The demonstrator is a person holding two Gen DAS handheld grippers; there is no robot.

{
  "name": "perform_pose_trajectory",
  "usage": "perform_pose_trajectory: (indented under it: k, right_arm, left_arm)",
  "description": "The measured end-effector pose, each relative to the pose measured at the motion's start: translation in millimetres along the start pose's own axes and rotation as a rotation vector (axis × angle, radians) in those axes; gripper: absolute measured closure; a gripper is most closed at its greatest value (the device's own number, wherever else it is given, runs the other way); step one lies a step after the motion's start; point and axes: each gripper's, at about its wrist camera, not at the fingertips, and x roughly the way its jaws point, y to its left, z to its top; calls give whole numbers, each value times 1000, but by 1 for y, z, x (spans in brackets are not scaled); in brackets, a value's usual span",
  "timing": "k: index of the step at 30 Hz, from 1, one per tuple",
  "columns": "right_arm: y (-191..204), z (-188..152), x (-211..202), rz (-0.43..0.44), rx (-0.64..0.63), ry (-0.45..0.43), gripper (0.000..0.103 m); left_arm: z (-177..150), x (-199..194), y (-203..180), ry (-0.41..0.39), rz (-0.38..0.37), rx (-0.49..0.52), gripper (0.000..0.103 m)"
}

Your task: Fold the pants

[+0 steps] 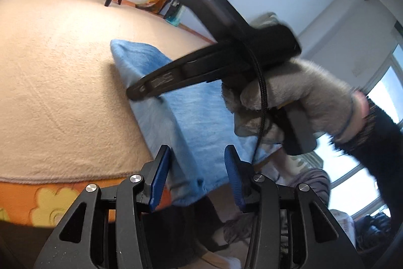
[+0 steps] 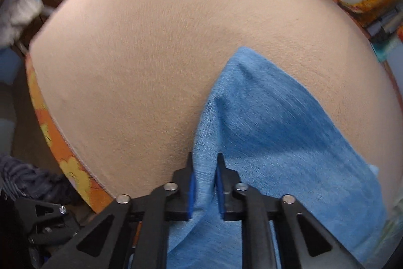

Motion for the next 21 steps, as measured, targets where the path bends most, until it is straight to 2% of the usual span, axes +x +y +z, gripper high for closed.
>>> perform_pose_trajectory:
  k: [4, 9, 13, 17, 21]
  right_arm:
    - [-36, -28, -26, 158, 148, -164, 97]
    - [-70, -59, -51, 250, 259, -282, 97]
    - [-102, -67, -71, 257, 291, -333, 98]
    - [-115, -79, -83, 225, 295, -355, 98]
    - [-140, -96, -101, 181, 298, -361, 98]
  left_arm:
    - [6, -26, 4, -22, -5, 28, 62]
    - [32, -44, 10, -108, 43, 46, 62]
    - [39, -24, 7, -107, 107, 91, 62]
    - [42, 7, 9, -48, 105, 90, 62]
    - [47, 44, -3, 9, 102, 139, 62]
